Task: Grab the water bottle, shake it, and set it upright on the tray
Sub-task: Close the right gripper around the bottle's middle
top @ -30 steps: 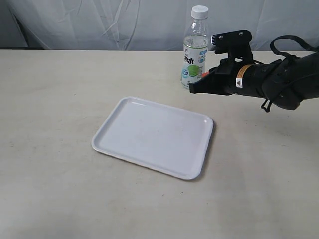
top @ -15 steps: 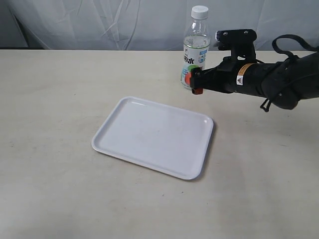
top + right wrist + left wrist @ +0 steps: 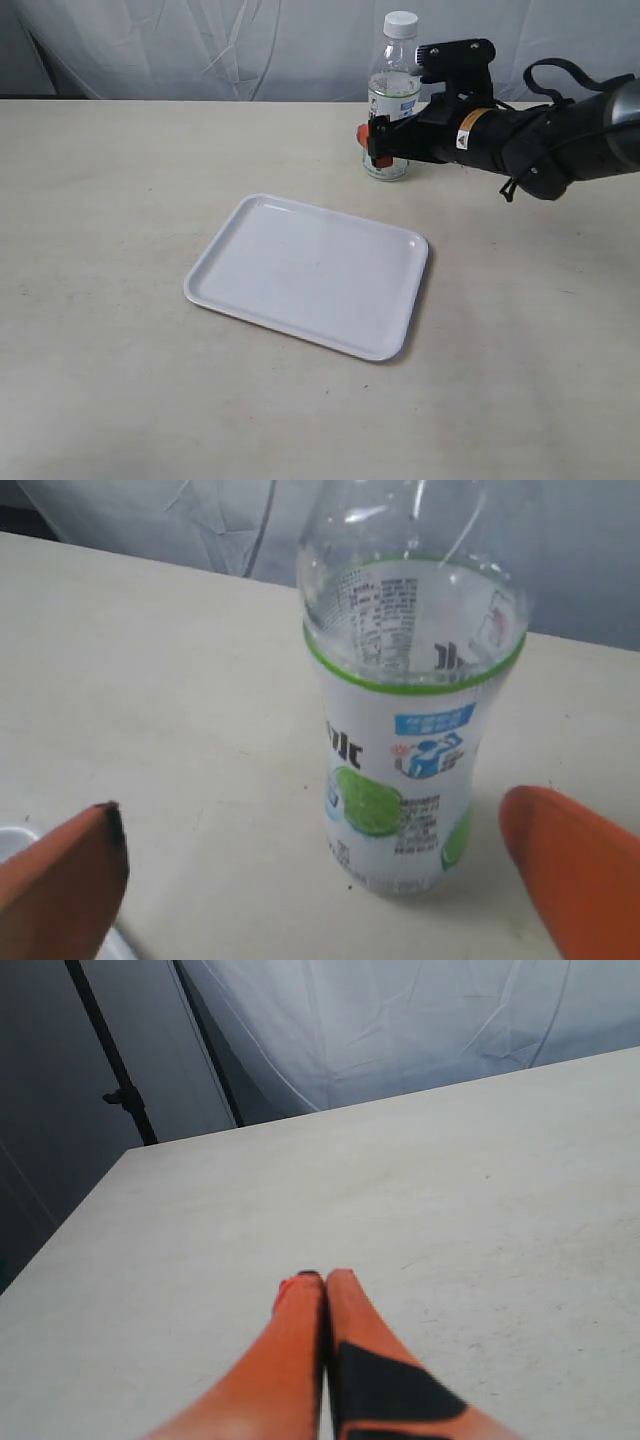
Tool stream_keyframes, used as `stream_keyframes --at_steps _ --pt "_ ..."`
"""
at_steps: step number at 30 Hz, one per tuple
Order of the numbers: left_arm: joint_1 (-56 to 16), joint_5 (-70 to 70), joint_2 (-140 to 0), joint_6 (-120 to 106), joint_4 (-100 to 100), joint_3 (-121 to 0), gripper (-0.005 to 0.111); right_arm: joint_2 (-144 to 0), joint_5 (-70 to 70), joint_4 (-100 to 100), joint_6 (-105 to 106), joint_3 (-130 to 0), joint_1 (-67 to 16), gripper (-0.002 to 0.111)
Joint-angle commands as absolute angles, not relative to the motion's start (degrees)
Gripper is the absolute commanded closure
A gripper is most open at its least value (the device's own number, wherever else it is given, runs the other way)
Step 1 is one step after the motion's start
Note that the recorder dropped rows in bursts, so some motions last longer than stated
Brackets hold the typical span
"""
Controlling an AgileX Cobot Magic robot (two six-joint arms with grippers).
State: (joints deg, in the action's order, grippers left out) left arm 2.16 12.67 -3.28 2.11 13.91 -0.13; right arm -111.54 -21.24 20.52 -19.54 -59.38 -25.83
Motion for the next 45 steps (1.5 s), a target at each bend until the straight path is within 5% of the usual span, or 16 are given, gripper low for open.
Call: stream_keyframes --at_steps 1,45 --pt "2.20 11.91 -3.04 2.58 14.21 0.00 0.107 -114.59 -19.35 19.00 -17.93 -64.37 -25.83 0.004" --pt "2.20 11.91 -3.04 2.58 14.21 0.00 0.107 -130.54 -26.54 12.07 -16.05 -80.70 -23.45 0.004"
